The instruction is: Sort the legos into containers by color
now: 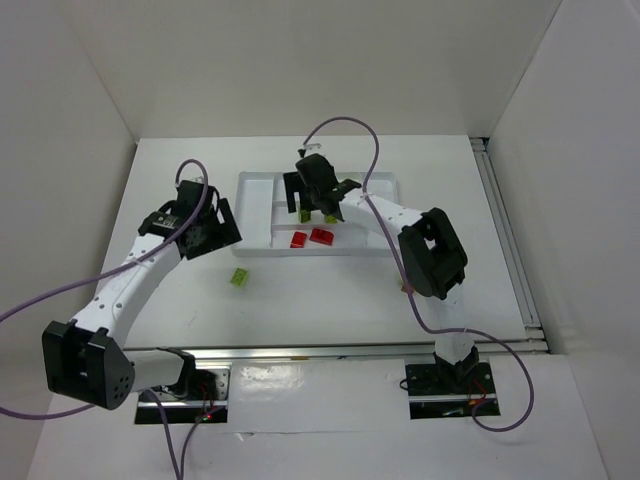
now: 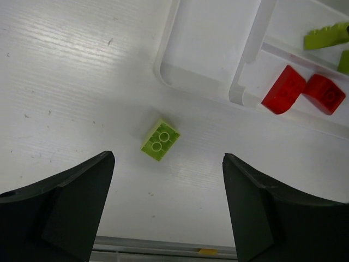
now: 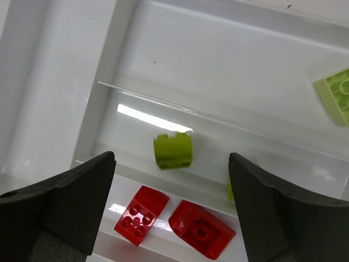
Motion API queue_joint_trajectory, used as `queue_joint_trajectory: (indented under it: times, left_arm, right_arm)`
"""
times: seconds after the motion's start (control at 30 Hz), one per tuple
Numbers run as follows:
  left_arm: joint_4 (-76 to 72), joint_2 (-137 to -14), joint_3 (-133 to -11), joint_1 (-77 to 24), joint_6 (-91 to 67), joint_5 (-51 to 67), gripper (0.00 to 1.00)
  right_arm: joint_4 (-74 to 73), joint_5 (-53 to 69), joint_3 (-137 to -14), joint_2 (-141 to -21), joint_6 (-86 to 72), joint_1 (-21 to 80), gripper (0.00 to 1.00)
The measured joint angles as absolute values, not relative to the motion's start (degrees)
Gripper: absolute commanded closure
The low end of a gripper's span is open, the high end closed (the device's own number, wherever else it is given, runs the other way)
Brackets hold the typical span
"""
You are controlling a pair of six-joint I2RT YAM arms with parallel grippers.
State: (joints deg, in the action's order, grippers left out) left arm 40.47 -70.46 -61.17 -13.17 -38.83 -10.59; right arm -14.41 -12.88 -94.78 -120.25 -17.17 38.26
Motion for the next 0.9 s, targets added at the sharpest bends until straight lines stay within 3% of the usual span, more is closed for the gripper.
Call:
queue_joint_trajectory:
  times: [0.17, 0.3, 0.67, 0.9]
  left_arm:
    - [41.19, -73.49, -61.19, -13.17, -35.88, -8.69, 0.03]
    - [41.54, -75.7, -61.41, -13.78, -34.22, -7.86, 0.07]
    - [41.19, -82.65, -60.07, -21.47, -35.27, -11.53, 0.05]
    - [41.15, -90.52, -57.98, -21.45, -37.8, -14.26, 0.08]
  right_arm:
    - [-14.41, -13.26, -95.46, -120.05, -17.21, 38.26, 0.01]
    - [-14.92, -14.48, -94.54, -118.5, -17.63, 38.37, 0.08]
    - [-17.08, -17.41, -75.05, -88.79, -21.82, 37.71, 0.07]
    - [-22.11, -18.33, -71.64, -84.29, -23.05, 36.91, 0.08]
